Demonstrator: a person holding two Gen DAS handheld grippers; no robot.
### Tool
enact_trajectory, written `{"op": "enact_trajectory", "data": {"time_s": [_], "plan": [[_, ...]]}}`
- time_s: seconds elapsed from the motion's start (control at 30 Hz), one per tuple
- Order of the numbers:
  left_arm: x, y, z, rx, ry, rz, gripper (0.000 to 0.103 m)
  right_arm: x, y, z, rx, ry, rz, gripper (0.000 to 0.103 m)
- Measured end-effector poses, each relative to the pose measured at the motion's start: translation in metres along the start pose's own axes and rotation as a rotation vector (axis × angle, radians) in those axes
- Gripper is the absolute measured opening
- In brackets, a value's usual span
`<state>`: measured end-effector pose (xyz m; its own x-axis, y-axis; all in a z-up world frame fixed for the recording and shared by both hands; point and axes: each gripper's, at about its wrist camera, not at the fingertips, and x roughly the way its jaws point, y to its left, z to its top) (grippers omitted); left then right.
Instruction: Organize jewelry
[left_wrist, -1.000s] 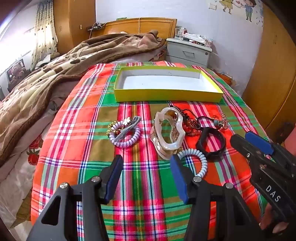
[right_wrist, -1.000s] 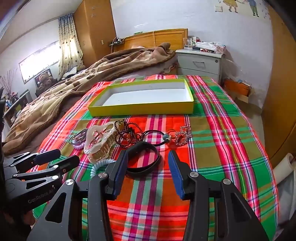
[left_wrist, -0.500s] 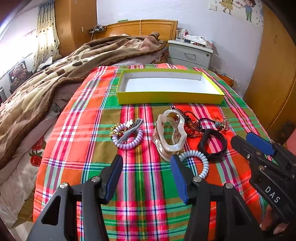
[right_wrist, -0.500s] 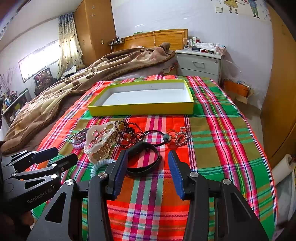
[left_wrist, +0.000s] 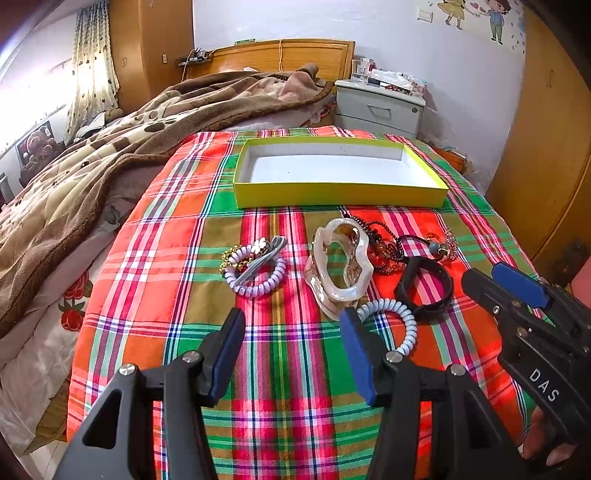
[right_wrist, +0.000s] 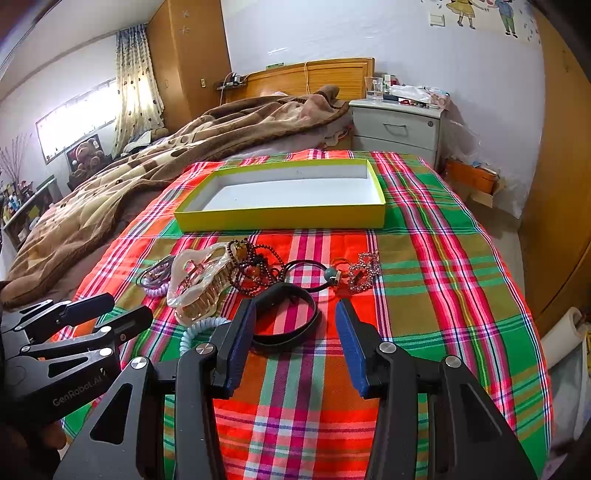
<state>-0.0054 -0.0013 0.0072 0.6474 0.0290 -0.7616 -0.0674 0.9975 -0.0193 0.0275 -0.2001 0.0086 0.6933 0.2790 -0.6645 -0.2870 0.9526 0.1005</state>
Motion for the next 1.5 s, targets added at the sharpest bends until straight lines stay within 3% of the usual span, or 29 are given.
{"op": "enact_trajectory", "data": {"time_s": [1.5], "plan": [[0.0032,0.0024,0.0005,-0.005,0.004,-0.003,0.055,0.0052,-0.0031,-0.0007,0.009,0.012,0.001,0.046]]}}
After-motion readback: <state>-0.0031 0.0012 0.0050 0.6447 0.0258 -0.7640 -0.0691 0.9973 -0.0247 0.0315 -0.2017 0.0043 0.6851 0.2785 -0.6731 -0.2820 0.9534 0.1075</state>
